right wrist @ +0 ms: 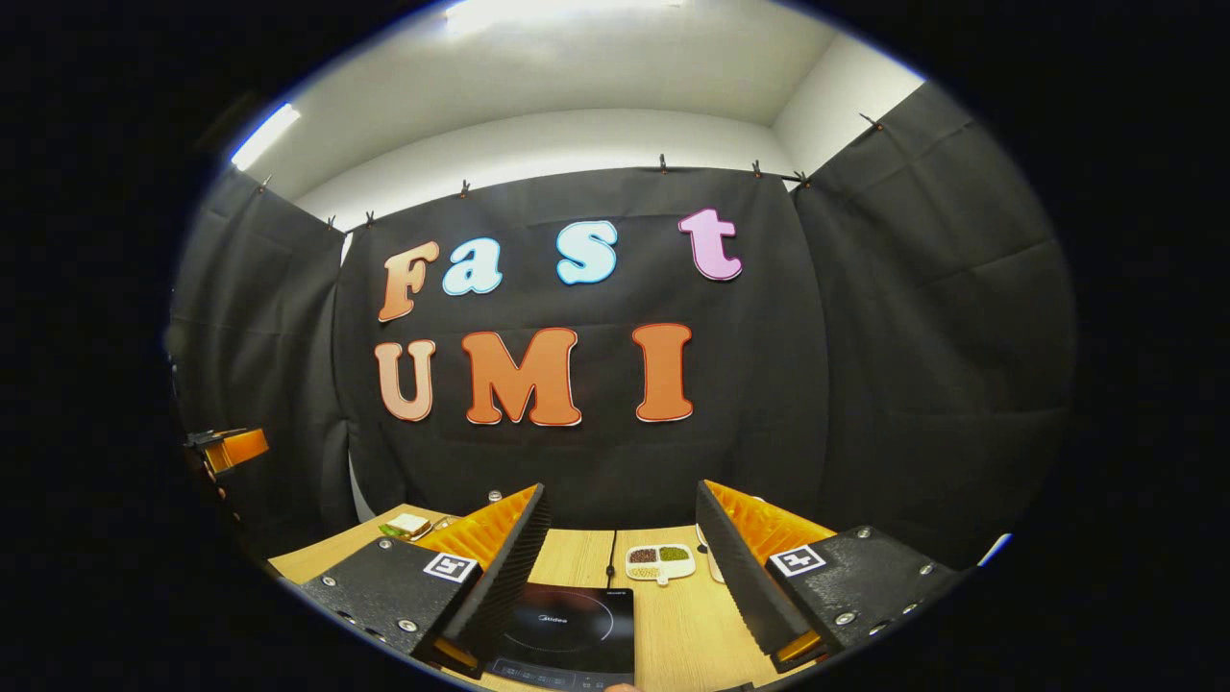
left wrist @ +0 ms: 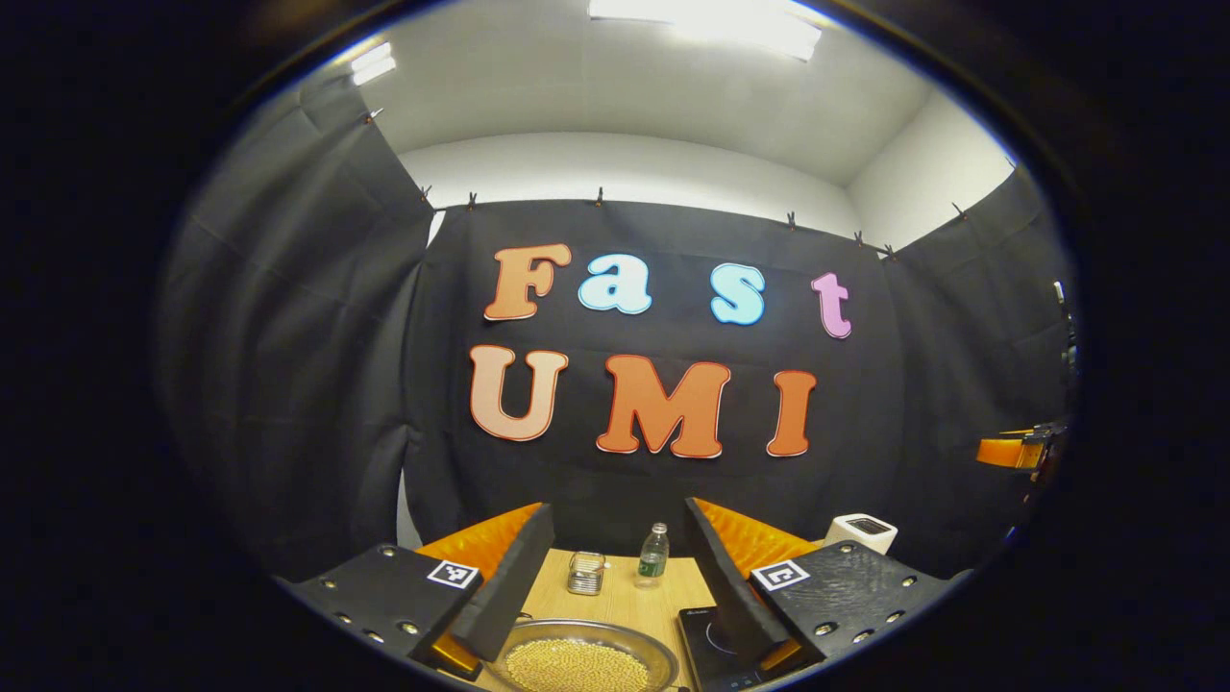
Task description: First push the handle of the pot to place it horizontally, then grasp the pot with both hands and set it on the induction cooktop.
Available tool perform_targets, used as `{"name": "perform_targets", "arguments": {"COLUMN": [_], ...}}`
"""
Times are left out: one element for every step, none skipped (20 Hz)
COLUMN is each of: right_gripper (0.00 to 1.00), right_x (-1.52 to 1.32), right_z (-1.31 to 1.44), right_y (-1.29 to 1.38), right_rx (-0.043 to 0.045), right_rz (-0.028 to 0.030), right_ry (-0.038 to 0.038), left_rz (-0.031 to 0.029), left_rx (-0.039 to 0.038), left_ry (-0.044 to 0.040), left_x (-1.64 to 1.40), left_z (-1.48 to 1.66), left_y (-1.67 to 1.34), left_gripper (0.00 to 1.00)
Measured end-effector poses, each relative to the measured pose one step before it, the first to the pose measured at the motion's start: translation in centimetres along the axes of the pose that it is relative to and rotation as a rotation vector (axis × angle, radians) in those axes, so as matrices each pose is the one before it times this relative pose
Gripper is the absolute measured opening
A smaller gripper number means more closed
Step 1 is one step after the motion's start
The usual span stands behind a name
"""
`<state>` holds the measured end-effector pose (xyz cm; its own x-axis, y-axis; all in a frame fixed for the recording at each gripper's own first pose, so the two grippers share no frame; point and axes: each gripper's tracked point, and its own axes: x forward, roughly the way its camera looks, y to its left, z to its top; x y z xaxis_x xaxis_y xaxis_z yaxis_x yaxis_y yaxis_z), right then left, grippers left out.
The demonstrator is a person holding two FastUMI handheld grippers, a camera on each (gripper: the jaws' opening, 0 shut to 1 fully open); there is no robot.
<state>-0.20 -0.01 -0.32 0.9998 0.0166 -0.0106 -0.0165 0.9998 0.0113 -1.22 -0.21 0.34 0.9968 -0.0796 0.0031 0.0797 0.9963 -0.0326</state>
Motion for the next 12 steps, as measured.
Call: {"name": "perform_targets", "arguments": {"right_gripper": [0.95, 0.95, 0.95, 0.95, 0.95, 0.95, 0.95, 0.95, 0.95, 0.95, 0.95, 0.95], "right_x": [0.059, -0.06, 0.02, 0.062, 0.014, 0.021, 0.022, 0.007, 0.054, 0.138, 0.083, 0.034], "right_z": [-0.064, -0.026, -0.112, -0.088, -0.033, -0.179, -0.208, -0.073, -0.085, 0.02, -0.057, 0.002], "right_y": [0.063, -0.01, -0.108, -0.072, -0.019, -0.082, -0.013, 0.051, -0.083, -0.177, -0.244, -0.108], "right_rx": [0.0038, 0.0015, -0.00026, -0.00179, 0.00022, 0.00396, 0.00582, 0.00461, 0.00345, 0.0013, -0.00112, -0.00334], "right_rz": [0.0023, 0.0017, -0.0014, -0.00172, -0.00102, -0.00133, 0.0013, 0.00296, -0.002, -0.00509, -0.00522, -0.00475], "right_ry": [0.0016, 0.00115, 0.0012, 0.00029, 0.00103, 0.00461, 0.00486, 0.00363, 0.00149, -0.00044, -0.00111, -0.00084], "left_rz": [-0.0255, -0.0156, -0.01448, -0.01903, 0.00418, -0.00484, -0.01303, 0.00041, 0.00009, -0.00735, -0.01538, -0.00592], "left_rx": [-0.00822, -0.01134, -0.00692, 0.00099, 0.0037, 0.00913, 0.01096, 0.00824, 0.01185, 0.00553, 0.00046, -0.00336], "left_ry": [0.00402, 0.00734, 0.00437, -0.00559, -0.00414, -0.00626, -0.00333, -0.00003, 0.00439, 0.00677, 0.00637, 0.01381], "left_x": [-0.025, 0.213, 0.196, 0.048, 0.123, -0.113, -0.032, -0.19, -0.057, -0.196, -0.057, -0.012], "left_z": [-0.013, -0.355, -0.231, 0.095, 0.128, 0.014, 0.088, -0.233, -0.195, -0.367, -0.294, -0.604], "left_y": [-0.321, -0.521, -0.429, -0.309, 0.43, -0.352, -0.151, 0.021, 0.045, -0.187, -0.33, -0.113], "left_gripper": [0.91, 0.87, 0.8, 0.71, 0.65, 0.55, 0.53, 0.41, 0.36, 0.3, 0.3, 0.17]}}
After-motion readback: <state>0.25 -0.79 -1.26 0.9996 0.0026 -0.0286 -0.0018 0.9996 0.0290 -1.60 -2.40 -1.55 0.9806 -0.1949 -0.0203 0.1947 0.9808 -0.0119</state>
